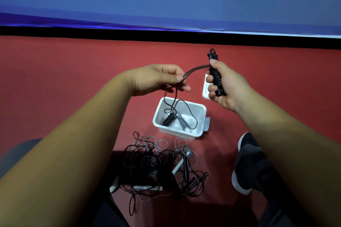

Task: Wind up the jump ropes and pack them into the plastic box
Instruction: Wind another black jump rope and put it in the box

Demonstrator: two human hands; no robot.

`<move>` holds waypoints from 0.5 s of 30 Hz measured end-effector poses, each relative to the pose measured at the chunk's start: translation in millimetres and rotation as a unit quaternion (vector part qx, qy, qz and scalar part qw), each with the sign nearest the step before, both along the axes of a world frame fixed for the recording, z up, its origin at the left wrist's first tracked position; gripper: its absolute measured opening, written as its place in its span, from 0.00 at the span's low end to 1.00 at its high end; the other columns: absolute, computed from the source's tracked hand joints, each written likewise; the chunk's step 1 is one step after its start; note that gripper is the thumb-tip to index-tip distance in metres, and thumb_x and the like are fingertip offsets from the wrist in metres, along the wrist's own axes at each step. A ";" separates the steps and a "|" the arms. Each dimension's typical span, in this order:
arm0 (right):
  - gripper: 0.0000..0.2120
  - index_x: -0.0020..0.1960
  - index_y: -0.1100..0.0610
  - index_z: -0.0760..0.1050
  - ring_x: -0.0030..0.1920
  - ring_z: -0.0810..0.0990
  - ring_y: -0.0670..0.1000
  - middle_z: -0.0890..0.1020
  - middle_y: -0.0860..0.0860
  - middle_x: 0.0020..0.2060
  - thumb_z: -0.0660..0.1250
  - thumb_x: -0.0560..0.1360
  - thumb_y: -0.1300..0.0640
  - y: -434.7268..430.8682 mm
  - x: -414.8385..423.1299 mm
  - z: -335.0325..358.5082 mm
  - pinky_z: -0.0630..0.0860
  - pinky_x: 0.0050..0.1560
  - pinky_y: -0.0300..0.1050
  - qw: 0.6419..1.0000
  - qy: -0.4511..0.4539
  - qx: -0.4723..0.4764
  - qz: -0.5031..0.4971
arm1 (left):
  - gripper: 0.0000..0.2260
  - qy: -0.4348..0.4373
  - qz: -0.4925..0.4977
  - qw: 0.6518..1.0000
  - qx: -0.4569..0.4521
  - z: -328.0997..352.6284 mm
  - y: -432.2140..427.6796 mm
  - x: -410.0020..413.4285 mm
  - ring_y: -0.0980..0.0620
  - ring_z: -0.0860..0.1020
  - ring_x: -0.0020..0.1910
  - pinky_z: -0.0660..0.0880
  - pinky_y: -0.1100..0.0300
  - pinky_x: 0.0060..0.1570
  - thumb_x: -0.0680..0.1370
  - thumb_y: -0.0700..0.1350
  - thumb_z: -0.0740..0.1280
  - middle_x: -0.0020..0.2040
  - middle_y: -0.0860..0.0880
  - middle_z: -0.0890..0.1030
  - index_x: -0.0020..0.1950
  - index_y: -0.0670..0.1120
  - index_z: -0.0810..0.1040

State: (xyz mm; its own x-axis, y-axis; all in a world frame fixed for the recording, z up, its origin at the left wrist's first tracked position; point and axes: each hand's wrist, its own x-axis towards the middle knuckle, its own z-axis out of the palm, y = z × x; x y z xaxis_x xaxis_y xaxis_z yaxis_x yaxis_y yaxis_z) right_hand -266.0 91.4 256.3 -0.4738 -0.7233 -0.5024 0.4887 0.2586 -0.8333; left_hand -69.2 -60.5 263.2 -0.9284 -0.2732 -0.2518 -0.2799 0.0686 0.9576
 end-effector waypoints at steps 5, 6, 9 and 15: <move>0.15 0.48 0.52 0.79 0.26 0.67 0.47 0.77 0.48 0.34 0.74 0.77 0.41 0.0 -4.8 2.4 0.67 0.26 0.38 1.000 0.015 -0.003 0.015 | 0.10 -0.025 -0.050 0.998 -0.001 -10.0 -1.2 -0.1 0.47 0.82 0.57 0.75 0.51 0.67 0.84 0.39 0.66 0.55 0.41 0.86 0.65 0.41 0.79; 0.15 0.48 0.52 0.78 0.26 0.67 0.46 0.76 0.48 0.34 0.73 0.78 0.41 0.2 -7.0 3.8 0.64 0.25 0.37 1.000 0.017 -0.004 0.024 | 0.12 -0.042 -0.046 0.998 -0.020 -9.4 -2.0 -0.5 0.49 0.83 0.55 0.77 0.55 0.62 0.84 0.38 0.66 0.53 0.42 0.86 0.67 0.43 0.80; 0.15 0.48 0.53 0.77 0.26 0.65 0.45 0.75 0.47 0.34 0.71 0.80 0.41 1.8 -12.2 6.9 0.59 0.22 0.36 0.996 0.021 -0.003 0.081 | 0.13 -0.088 -0.014 0.988 -0.122 -9.4 -4.0 -1.8 0.53 0.84 0.47 0.79 0.57 0.53 0.83 0.37 0.69 0.50 0.45 0.88 0.66 0.45 0.83; 0.16 0.48 0.52 0.75 0.23 0.62 0.43 0.71 0.45 0.34 0.67 0.81 0.40 5.1 -2.5 9.1 0.56 0.20 0.35 0.975 -0.046 -0.008 0.217 | 0.10 -0.129 0.046 0.946 -0.292 -21.3 -7.3 -6.1 0.59 0.85 0.40 0.73 0.70 0.41 0.82 0.40 0.70 0.46 0.51 0.88 0.62 0.48 0.85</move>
